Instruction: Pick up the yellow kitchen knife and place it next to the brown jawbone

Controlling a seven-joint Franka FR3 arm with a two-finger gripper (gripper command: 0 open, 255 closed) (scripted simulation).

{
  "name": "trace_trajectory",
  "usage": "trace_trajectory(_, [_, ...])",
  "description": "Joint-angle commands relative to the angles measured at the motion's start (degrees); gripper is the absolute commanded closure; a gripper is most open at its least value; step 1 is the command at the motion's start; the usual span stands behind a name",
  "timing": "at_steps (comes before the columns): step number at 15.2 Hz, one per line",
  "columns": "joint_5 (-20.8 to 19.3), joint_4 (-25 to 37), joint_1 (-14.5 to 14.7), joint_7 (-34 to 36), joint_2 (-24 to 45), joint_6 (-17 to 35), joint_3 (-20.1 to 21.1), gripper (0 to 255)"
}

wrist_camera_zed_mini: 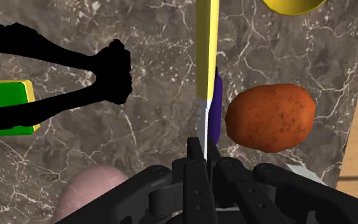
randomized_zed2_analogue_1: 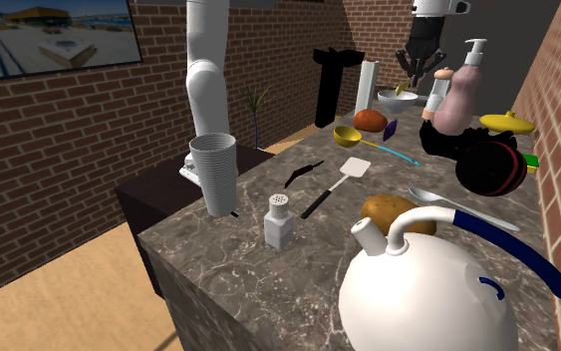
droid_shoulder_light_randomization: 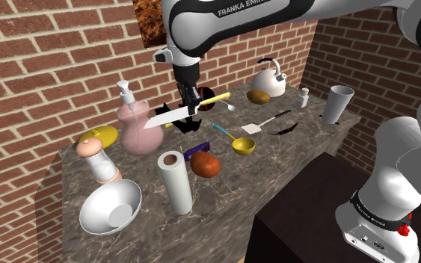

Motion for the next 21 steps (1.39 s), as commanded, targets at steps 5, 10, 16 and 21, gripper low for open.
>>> trace_trajectory(5, [1.96,10.17,2.16,4.72,8.07,-2.26,2.28,255])
trace_trajectory(10, [2.16,6.84,2.27,4.52,8.45,1.43,2.39,255])
trace_trajectory(16, [2.55,3.41,2.31,4.19,9.32,5.68,2.56,255])
trace_trajectory(21, [3.0,0.99,2.28,3.86,10.37,9.1,2.74,255])
